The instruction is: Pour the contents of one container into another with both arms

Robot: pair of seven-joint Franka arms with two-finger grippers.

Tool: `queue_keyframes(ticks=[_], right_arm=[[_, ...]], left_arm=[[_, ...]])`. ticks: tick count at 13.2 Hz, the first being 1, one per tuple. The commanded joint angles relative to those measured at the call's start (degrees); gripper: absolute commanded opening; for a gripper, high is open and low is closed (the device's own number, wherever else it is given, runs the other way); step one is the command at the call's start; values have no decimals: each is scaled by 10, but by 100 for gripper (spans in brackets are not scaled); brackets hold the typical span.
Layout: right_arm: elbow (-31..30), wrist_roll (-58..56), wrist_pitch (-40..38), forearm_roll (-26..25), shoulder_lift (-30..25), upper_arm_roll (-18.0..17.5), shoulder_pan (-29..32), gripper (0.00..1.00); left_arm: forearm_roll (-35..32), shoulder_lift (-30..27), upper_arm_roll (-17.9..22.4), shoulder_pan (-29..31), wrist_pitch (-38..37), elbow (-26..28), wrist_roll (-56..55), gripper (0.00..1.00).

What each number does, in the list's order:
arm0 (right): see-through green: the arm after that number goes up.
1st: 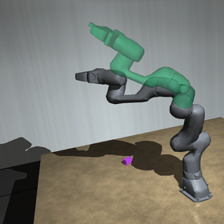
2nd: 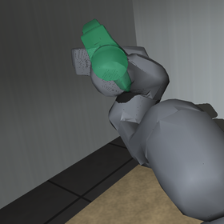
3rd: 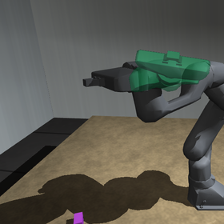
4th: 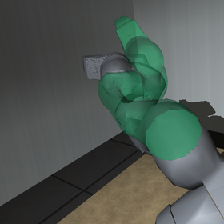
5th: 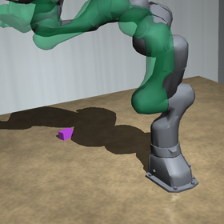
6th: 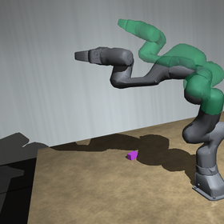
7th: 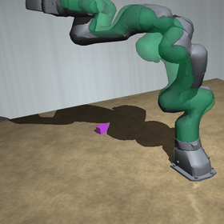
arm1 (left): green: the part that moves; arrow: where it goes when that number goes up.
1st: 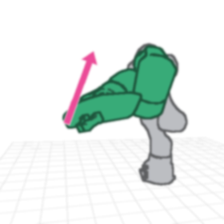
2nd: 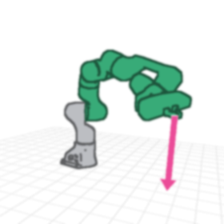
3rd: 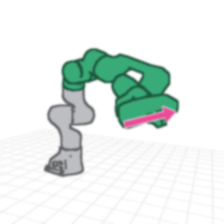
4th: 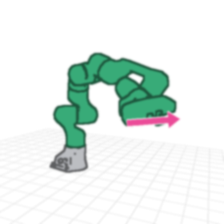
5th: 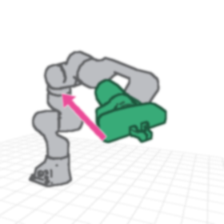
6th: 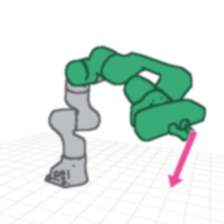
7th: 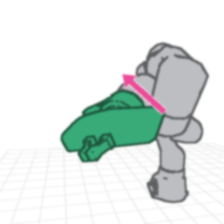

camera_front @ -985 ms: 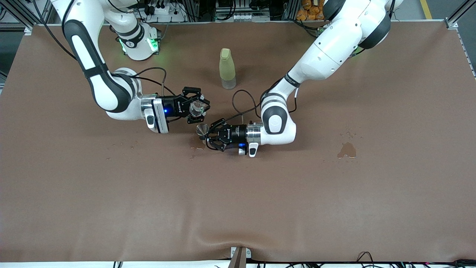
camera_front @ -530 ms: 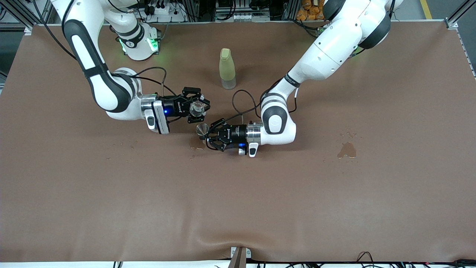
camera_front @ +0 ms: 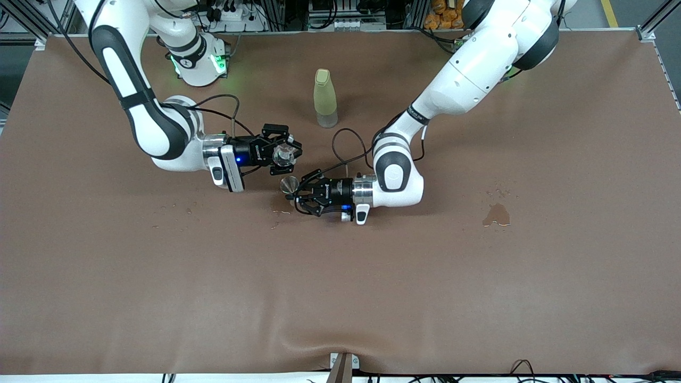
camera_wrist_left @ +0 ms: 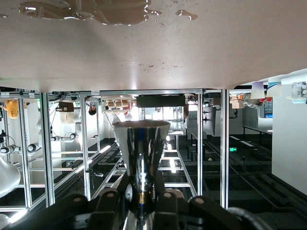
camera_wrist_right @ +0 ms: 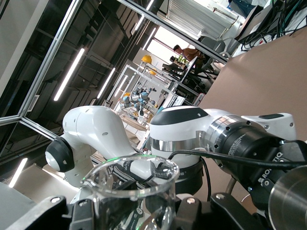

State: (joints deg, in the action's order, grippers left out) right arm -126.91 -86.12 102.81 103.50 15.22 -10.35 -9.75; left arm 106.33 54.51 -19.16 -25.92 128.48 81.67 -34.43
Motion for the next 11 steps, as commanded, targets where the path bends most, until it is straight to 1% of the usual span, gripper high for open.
queue_keyframes(ticks=[1,11], right_arm=[[-5,22,10,14,-13,-3,-5,0],[-6,113,10,14,-12,-4,-7,0]], left_arm=[[23,9,2,-7,6,-16,9,0],[23,9,2,-5,6,-15,9,0]])
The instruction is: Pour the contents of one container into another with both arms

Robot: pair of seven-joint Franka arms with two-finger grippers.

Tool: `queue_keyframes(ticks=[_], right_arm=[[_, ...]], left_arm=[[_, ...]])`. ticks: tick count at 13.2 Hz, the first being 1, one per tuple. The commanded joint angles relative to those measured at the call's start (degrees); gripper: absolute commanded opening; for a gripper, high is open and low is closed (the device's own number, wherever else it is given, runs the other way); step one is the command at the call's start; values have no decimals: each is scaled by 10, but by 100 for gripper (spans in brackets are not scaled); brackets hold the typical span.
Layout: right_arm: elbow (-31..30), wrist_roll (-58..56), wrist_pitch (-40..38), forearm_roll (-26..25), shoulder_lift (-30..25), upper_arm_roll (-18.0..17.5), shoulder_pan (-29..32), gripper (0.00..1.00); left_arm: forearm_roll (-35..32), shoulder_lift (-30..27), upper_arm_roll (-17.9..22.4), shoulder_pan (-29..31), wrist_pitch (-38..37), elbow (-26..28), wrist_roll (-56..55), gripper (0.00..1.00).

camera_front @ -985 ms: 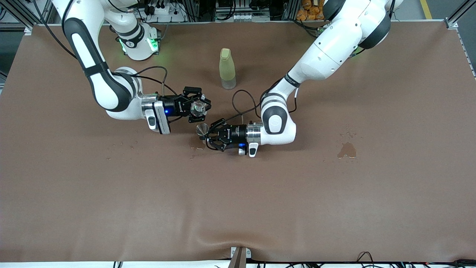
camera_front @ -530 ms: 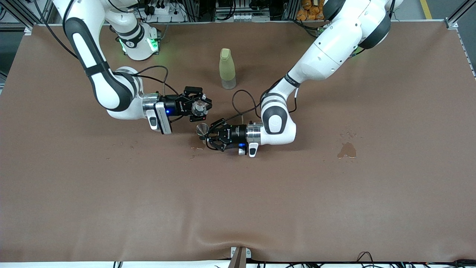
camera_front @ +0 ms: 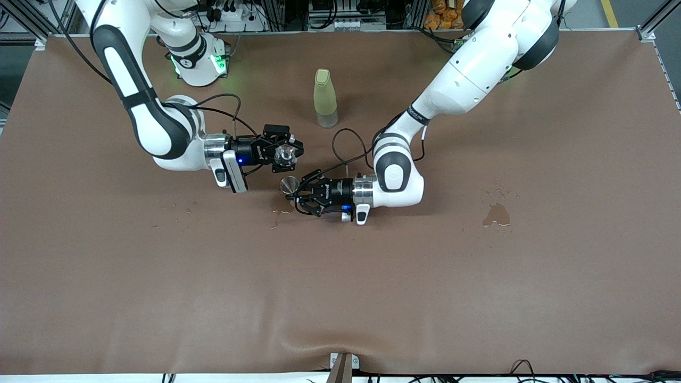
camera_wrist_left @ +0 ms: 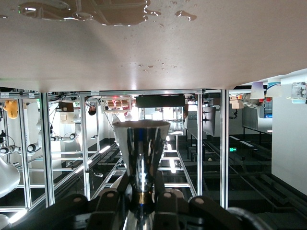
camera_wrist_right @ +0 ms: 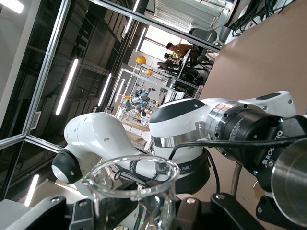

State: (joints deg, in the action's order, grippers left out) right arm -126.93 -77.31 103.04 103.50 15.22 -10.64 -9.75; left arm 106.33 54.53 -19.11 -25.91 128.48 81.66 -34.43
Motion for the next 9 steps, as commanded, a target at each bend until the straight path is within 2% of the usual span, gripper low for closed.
queue_keyframes(ticks=[1,9], right_arm=[[-6,43,7,14,-12,-1,-7,0],[-5,85,8,37,-12,-1,-6,0]], left_arm=[[23,8,1,-5,6,-15,9,0],[23,8,1,-3,5,-14,9,0]])
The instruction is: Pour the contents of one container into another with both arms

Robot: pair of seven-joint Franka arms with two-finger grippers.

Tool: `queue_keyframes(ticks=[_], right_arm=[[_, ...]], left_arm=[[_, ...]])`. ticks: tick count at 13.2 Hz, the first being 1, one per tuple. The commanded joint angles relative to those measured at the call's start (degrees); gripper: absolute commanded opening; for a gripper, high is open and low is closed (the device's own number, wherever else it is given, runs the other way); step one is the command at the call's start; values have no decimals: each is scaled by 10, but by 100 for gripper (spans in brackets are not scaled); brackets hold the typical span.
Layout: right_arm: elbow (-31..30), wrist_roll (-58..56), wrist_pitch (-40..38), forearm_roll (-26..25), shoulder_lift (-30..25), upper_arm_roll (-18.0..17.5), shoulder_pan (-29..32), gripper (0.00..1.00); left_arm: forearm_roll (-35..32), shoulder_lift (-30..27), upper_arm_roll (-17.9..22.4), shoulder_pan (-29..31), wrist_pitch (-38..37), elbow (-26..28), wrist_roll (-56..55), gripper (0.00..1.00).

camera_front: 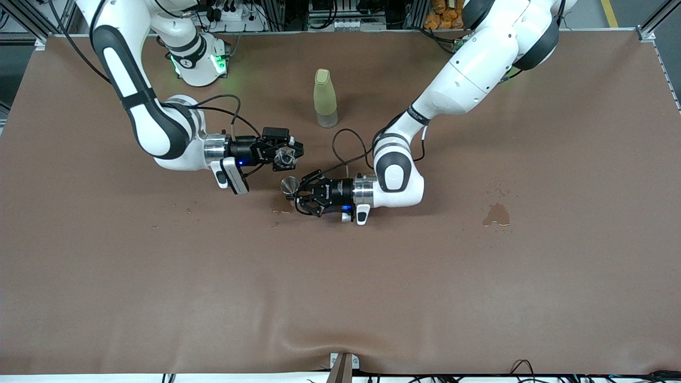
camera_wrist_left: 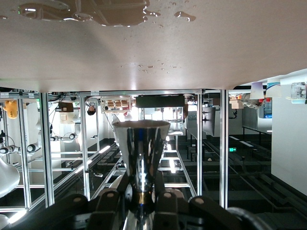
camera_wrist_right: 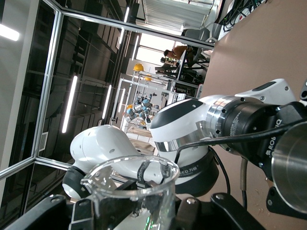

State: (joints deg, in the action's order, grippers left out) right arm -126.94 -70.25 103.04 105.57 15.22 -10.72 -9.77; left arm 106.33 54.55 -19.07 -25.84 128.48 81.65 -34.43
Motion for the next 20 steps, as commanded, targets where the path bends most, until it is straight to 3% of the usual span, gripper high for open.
queue_keyframes(ticks=[1,20], right_arm=[[-5,27,7,18,-12,0,-6,0],[-5,255,3,39,-12,0,-5,0]], left_arm=[[25,8,1,-3,5,-13,9,0],[25,8,1,-3,6,-14,9,0]])
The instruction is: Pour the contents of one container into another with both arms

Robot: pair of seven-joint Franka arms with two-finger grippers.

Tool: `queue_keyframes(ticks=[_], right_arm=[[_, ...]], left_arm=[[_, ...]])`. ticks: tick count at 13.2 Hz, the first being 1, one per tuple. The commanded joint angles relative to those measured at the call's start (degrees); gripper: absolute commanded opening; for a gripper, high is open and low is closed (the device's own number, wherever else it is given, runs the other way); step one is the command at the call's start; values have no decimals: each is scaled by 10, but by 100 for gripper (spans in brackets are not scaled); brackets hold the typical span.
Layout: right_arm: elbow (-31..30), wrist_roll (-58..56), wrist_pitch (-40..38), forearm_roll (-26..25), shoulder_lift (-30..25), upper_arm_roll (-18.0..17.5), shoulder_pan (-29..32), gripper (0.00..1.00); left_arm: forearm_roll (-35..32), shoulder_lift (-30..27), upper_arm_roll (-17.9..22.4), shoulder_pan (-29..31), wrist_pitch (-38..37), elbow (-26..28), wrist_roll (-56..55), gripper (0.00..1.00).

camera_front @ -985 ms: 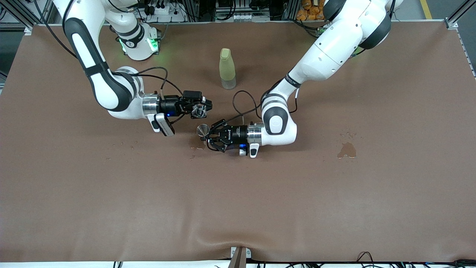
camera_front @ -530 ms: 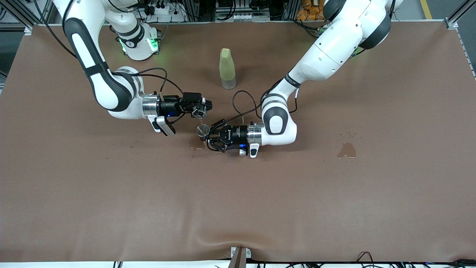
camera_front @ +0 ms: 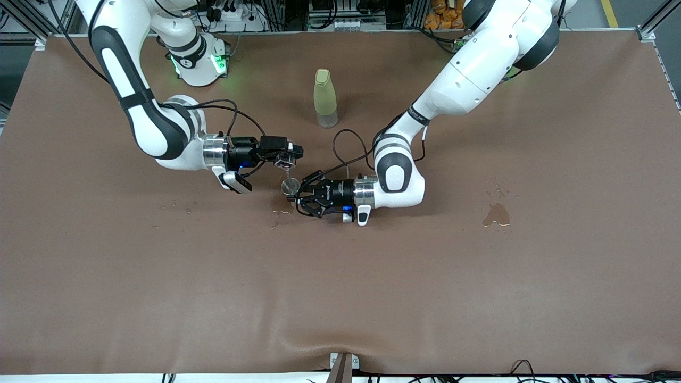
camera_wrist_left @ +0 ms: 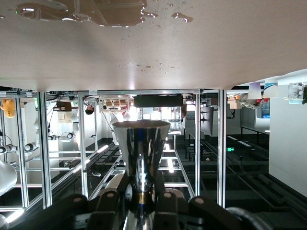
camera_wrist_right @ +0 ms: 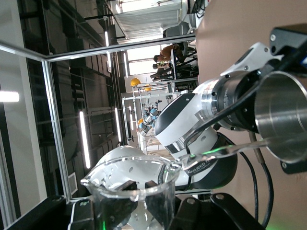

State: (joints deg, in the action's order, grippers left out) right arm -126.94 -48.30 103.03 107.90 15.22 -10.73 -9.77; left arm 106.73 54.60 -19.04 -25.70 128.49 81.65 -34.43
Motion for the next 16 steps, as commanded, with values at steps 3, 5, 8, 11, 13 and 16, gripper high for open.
queue_keyframes(ticks=[3,5,8,11,13,16], right_arm=[[-5,64,2,20,-11,0,-5,0],[-5,83,1,33,-10,0,-5,0],[-5,106,-5,42,-10,0,-5,0],[-5,94,-5,41,-11,1,-5,0],[-2,34,-5,35,-13,1,-3,0],[5,-116,-2,21,-15,2,0,0]], left_arm=[[21,8,1,-5,6,-14,9,0],[21,8,1,-5,5,-14,9,0],[21,8,1,-5,5,-14,9,0],[21,8,1,-5,6,-14,9,0],[21,8,1,-5,5,-14,9,0],[21,7,1,-5,6,-14,9,0]])
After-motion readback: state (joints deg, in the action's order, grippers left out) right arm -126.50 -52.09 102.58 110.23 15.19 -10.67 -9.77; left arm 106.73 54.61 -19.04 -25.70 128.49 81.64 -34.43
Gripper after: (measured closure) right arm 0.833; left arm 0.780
